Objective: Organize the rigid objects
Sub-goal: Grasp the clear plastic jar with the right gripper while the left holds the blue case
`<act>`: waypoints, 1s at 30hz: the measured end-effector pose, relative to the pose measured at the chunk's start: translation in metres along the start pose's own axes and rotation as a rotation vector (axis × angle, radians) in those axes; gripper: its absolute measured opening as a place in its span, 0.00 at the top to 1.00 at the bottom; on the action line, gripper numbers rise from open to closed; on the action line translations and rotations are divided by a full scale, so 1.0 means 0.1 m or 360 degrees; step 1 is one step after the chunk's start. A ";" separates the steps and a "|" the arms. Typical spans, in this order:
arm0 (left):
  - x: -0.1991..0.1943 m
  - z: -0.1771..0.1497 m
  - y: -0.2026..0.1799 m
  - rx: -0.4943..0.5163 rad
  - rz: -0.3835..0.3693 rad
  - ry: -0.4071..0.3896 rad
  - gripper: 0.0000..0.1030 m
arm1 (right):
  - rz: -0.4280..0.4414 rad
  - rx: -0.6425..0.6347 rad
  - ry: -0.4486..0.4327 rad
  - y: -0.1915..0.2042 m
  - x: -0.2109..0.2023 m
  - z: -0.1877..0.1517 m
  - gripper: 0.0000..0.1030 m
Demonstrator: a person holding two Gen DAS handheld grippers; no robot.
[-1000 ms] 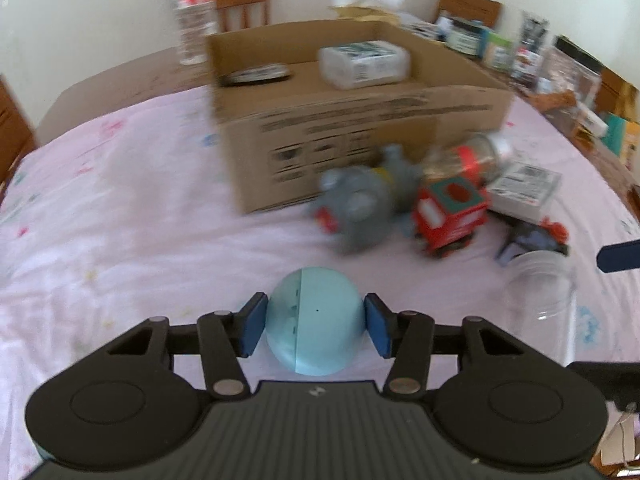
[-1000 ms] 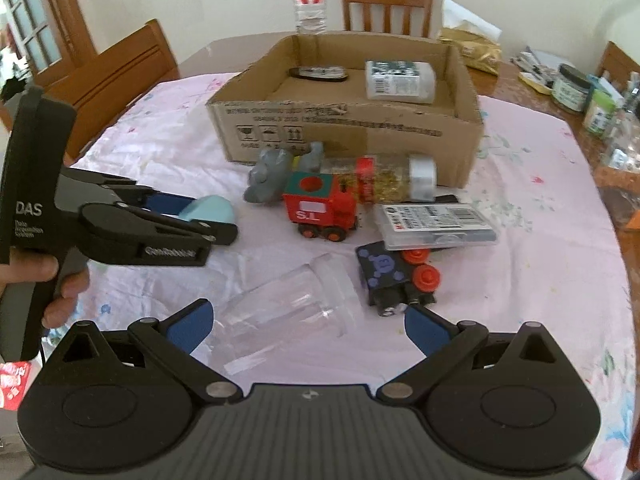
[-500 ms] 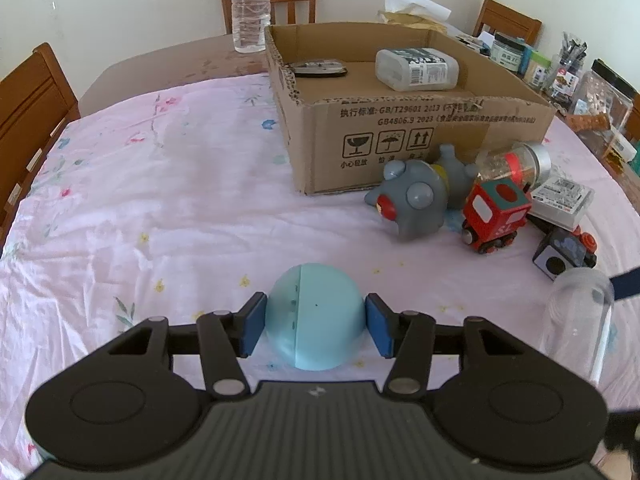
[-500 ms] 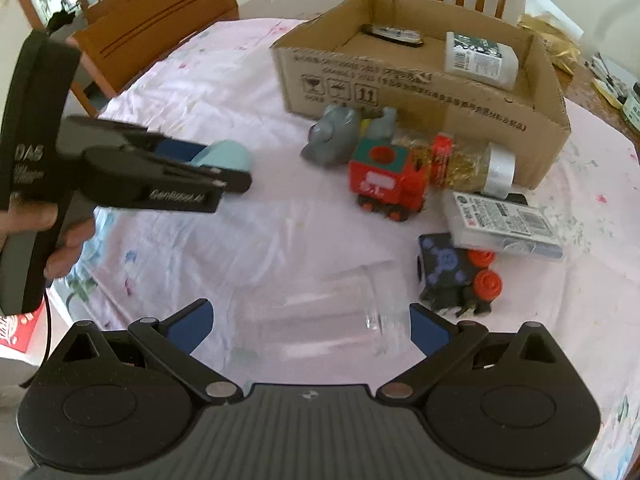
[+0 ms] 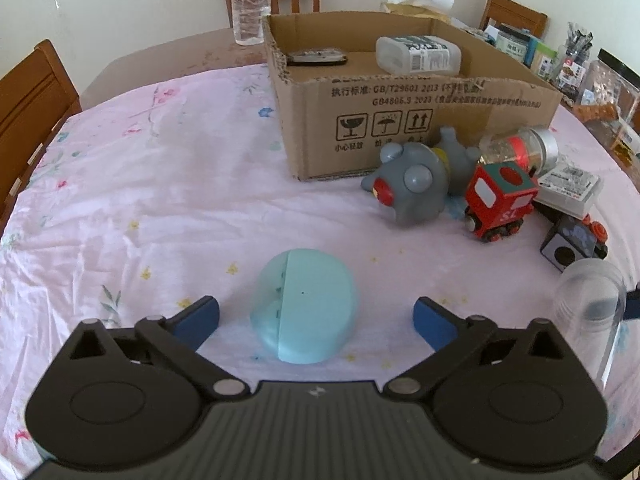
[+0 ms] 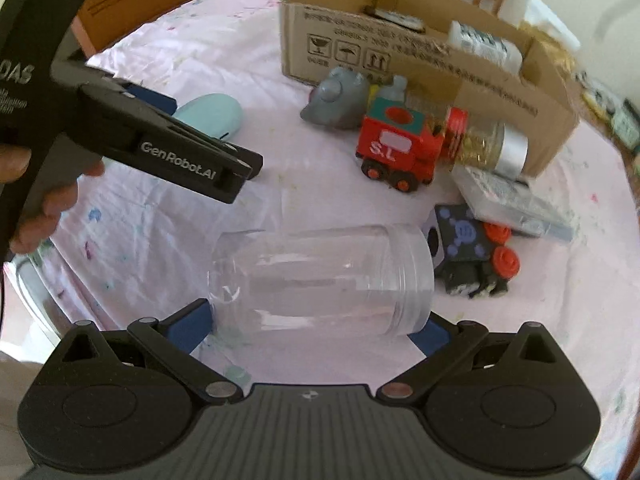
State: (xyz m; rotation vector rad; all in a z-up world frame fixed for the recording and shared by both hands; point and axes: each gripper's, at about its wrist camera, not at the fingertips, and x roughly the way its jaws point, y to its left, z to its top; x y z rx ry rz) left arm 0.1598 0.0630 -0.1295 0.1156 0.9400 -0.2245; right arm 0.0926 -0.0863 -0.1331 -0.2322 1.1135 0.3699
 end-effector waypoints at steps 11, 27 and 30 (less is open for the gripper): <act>-0.02 -0.05 -0.02 -0.0051 0.0039 -0.0061 0.00 | -0.0014 0.0027 -0.0117 0.01 -0.01 -0.07 0.00; -0.09 0.00 -0.04 -0.0061 0.0054 -0.0080 0.32 | -0.0022 -0.0001 -0.0141 0.02 -0.08 0.00 0.00; -0.09 0.00 -0.03 -0.0062 0.0052 -0.0084 0.32 | -0.0026 -0.0017 -0.0169 0.04 -0.14 0.06 0.00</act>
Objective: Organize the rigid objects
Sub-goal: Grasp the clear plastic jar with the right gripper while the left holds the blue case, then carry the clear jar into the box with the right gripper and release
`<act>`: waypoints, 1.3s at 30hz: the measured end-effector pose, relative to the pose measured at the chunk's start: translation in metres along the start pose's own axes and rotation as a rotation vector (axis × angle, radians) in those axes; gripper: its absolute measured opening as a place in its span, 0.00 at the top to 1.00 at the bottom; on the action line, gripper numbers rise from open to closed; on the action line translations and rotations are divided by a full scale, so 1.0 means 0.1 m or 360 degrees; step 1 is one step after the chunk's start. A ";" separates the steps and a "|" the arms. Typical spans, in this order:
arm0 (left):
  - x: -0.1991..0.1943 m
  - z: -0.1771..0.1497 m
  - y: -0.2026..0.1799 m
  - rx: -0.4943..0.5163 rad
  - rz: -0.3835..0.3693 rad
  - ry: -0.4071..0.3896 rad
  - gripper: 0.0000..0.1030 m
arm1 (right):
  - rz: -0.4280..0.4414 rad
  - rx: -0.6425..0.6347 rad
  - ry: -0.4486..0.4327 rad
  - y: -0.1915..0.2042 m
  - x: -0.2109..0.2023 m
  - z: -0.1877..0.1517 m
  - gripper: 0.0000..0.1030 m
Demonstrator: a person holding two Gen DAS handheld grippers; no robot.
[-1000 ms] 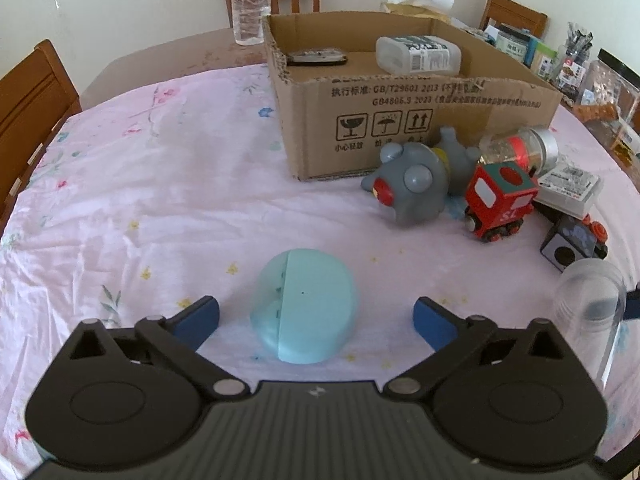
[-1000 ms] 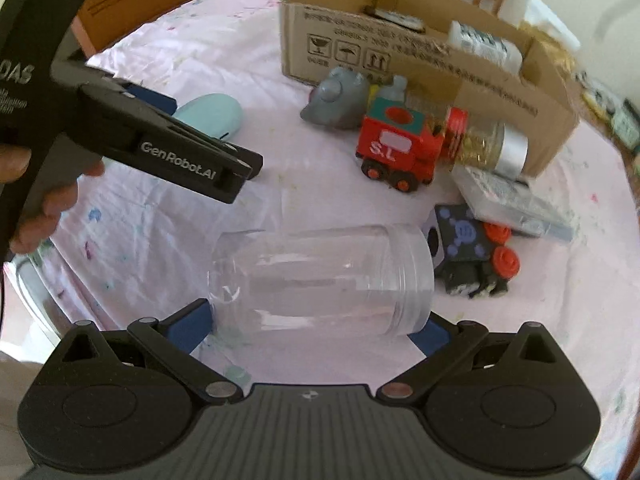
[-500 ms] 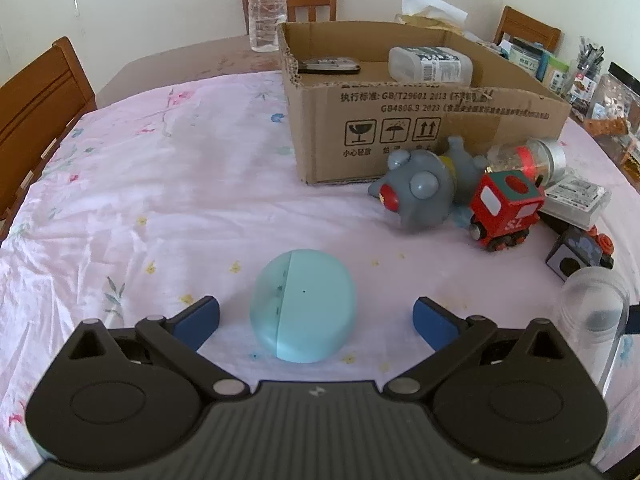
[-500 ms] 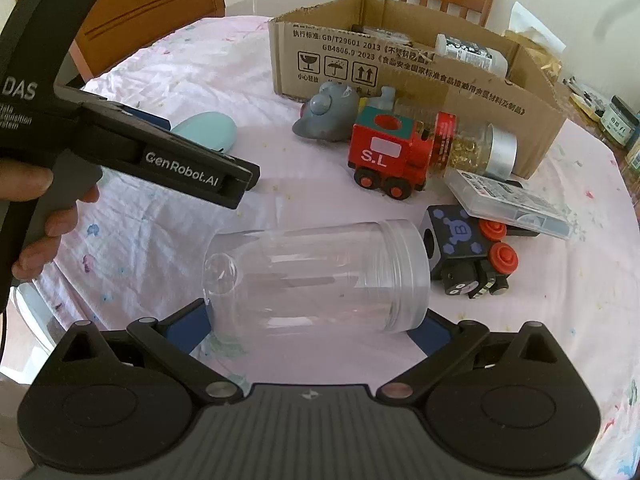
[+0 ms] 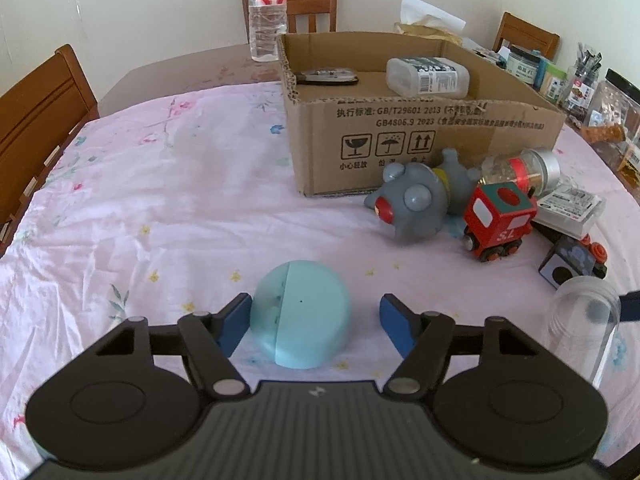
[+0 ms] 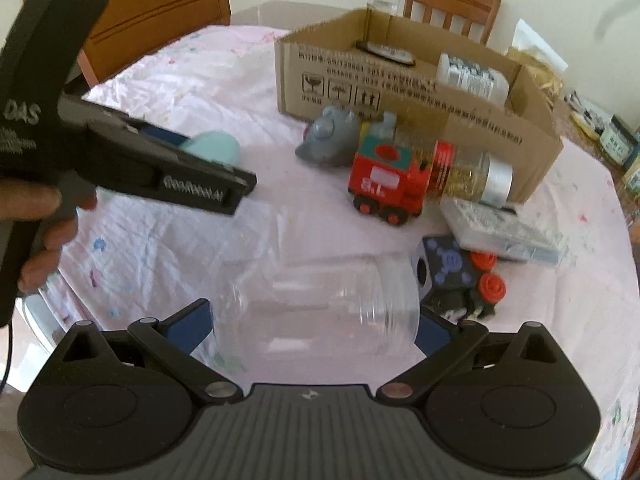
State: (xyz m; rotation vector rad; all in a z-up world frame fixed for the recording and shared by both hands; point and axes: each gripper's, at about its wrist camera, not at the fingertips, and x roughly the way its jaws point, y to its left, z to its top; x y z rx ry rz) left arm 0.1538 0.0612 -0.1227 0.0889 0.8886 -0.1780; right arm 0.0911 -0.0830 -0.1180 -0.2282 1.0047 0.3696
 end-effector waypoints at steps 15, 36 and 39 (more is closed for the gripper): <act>0.01 0.06 0.00 0.0147 -0.0070 0.0011 0.49 | -0.0093 -0.0026 0.0112 0.01 0.01 0.14 0.09; -0.38 0.52 0.17 0.0499 -0.0385 0.0109 0.49 | -0.0077 0.0069 -0.0079 -0.53 -0.47 0.79 0.09; -0.49 0.66 0.11 0.0493 -0.0356 0.0065 0.49 | -0.0081 0.0025 -0.0145 -0.72 -0.49 0.97 0.09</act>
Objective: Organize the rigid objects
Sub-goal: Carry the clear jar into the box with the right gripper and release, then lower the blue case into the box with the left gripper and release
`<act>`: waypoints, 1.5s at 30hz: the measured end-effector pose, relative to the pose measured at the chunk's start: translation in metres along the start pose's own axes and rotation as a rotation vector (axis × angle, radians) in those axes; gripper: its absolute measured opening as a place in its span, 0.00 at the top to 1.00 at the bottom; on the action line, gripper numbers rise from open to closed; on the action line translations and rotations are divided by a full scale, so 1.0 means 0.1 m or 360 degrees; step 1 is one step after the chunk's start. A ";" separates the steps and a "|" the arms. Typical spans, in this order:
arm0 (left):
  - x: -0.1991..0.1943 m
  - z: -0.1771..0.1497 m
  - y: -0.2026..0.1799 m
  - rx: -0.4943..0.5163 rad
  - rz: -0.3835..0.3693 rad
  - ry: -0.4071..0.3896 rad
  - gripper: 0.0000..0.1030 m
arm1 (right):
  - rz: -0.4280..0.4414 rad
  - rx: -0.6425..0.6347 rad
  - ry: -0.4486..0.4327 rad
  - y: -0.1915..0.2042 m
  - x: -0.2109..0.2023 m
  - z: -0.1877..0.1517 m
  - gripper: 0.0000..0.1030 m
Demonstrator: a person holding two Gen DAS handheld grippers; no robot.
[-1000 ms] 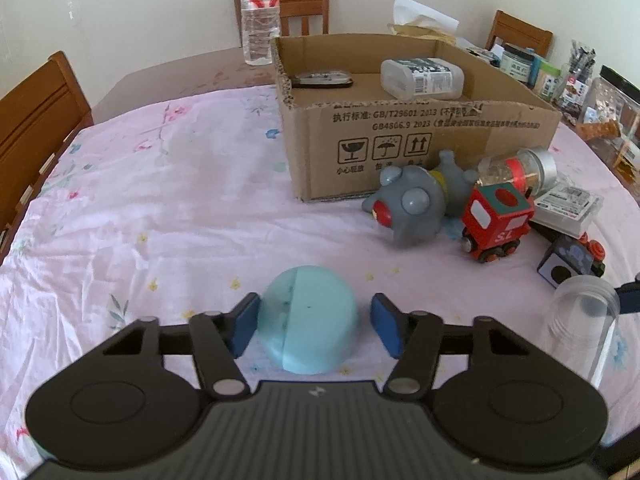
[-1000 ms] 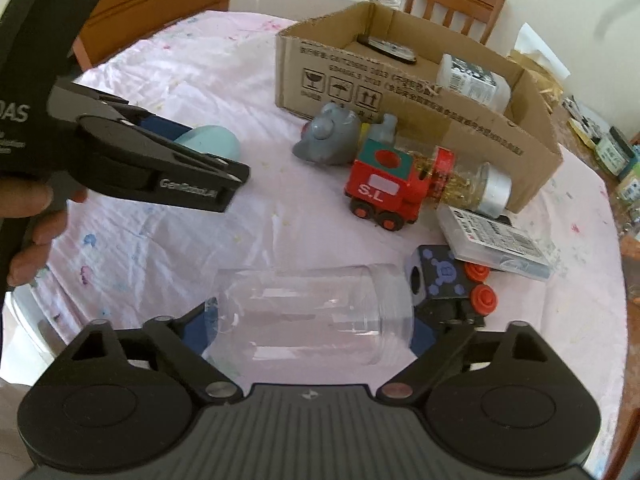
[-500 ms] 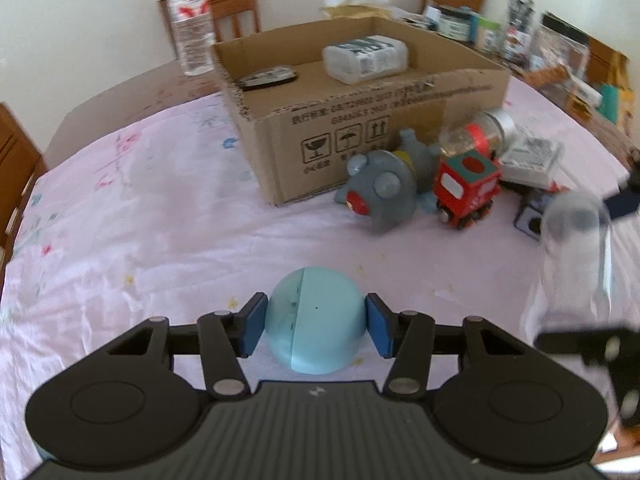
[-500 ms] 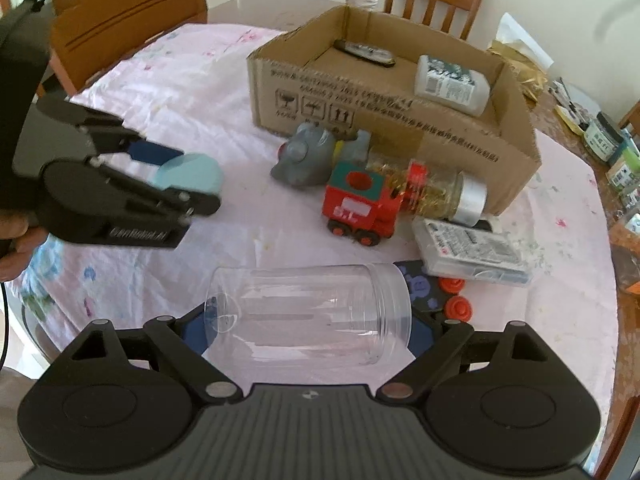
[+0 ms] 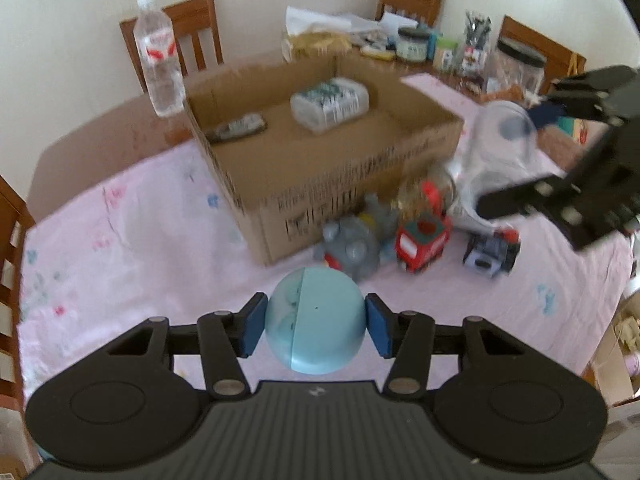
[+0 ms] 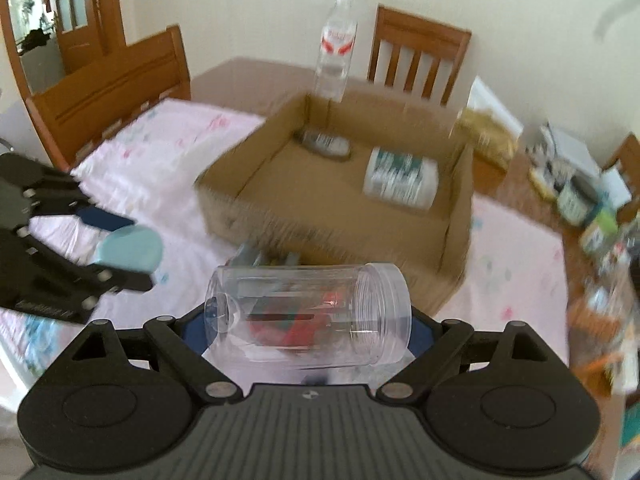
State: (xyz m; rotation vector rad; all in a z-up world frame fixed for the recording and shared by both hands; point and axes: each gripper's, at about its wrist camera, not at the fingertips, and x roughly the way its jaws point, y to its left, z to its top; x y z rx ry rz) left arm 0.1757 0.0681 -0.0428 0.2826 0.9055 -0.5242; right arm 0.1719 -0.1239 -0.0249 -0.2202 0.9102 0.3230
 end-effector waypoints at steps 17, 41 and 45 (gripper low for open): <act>0.04 0.81 -0.06 -0.0110 0.0224 -0.0142 0.49 | -0.0024 -0.0057 -0.0102 -0.73 0.52 0.55 0.00; 1.30 1.51 0.27 -0.0110 0.0326 -0.0004 0.49 | -0.0119 0.0356 -0.0076 -0.83 -0.05 -0.12 0.00; 1.30 1.52 0.30 -0.0124 0.0359 -0.0053 0.25 | -0.0160 0.0386 -0.0062 -0.86 -0.07 -0.20 0.00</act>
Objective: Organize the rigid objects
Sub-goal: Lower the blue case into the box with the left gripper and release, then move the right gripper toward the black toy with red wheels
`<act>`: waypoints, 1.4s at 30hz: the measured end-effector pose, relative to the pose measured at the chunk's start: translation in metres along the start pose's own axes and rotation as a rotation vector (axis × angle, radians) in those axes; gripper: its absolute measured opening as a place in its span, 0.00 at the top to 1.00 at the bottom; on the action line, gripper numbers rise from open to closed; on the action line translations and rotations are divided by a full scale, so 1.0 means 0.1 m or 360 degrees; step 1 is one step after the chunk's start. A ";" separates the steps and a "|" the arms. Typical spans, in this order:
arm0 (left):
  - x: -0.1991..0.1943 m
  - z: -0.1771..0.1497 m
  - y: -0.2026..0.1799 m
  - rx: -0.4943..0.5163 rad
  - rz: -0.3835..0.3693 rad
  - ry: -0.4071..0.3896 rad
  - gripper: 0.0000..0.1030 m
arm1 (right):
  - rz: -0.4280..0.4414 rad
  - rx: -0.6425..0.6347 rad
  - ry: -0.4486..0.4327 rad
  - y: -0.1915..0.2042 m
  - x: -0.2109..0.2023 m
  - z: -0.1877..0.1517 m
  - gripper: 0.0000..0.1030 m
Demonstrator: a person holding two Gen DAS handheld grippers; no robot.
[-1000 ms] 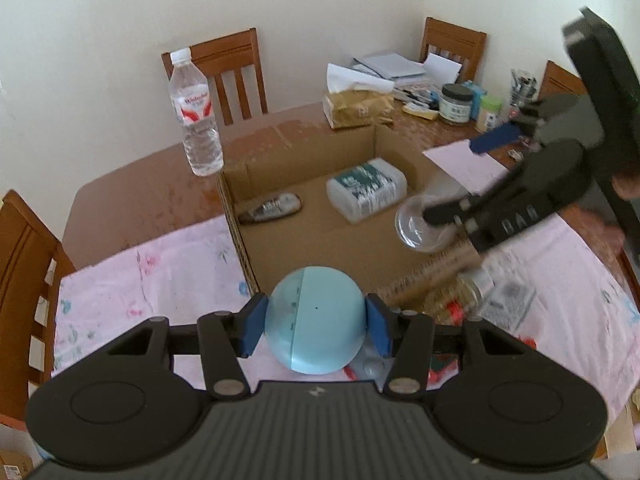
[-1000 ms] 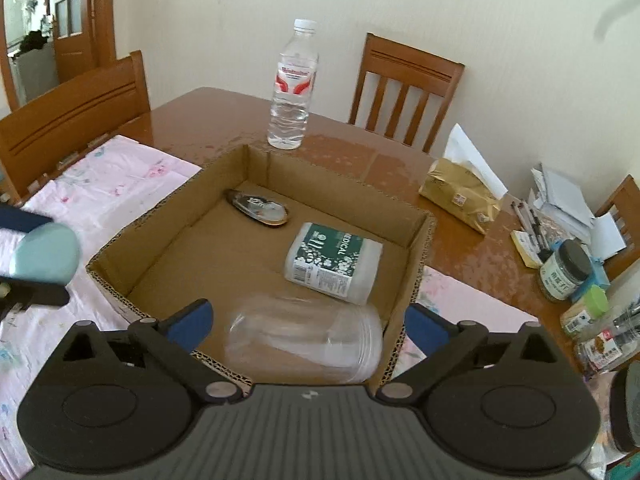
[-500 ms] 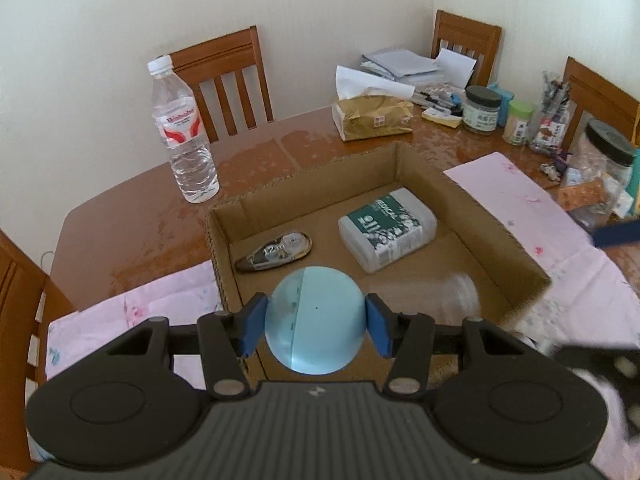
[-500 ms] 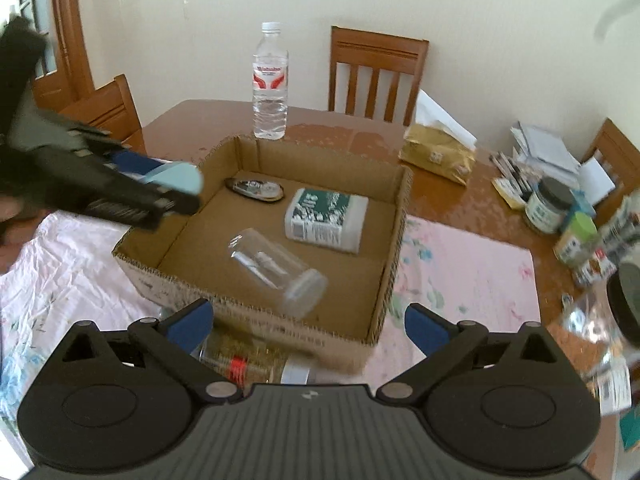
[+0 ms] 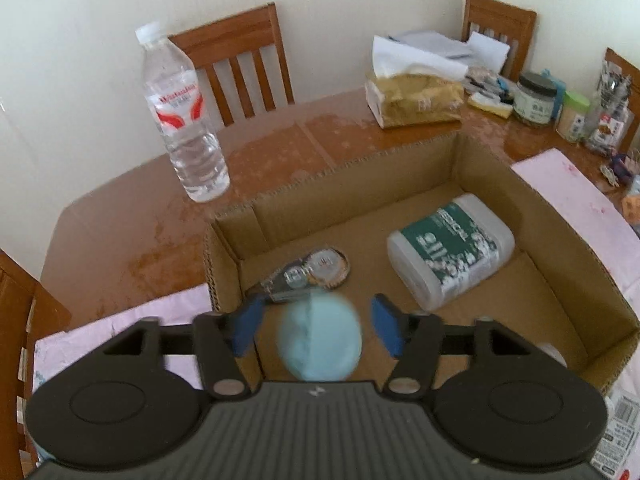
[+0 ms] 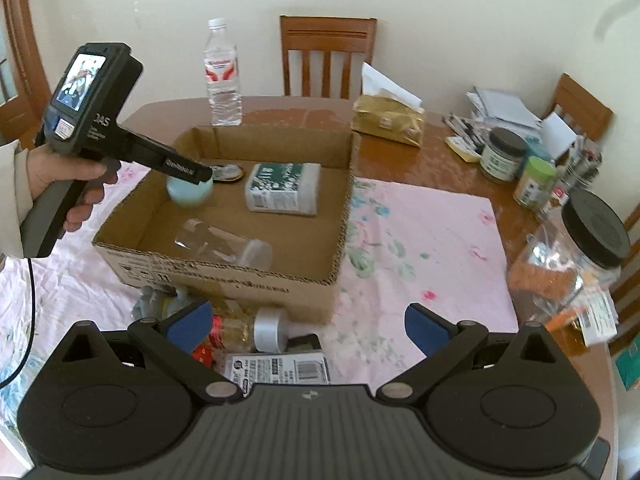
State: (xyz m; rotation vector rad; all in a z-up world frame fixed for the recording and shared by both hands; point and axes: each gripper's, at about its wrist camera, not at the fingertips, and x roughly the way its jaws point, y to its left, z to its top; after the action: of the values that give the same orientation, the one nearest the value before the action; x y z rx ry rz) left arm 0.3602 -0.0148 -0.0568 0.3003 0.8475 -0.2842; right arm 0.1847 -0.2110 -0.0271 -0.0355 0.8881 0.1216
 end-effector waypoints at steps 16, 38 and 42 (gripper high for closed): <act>-0.79 -0.35 0.08 -0.0034 0.0020 -0.0171 0.03 | -0.0082 0.0112 0.0137 -0.08 0.19 -0.34 0.00; -1.19 -1.40 -0.07 -0.0103 -0.0014 -0.0092 0.01 | -0.0254 0.0314 0.0256 0.45 0.72 -0.70 0.00; -1.21 -1.49 -0.12 -0.0012 -0.0033 -0.0094 0.01 | -0.0307 0.0371 0.0273 0.45 0.71 -0.78 0.00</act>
State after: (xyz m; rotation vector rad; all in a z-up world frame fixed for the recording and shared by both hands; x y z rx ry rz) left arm 0.1773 0.0439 -0.0588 0.2753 0.7933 -0.3077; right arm 0.1636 -0.1667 -0.1310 0.0865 1.0601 -0.1678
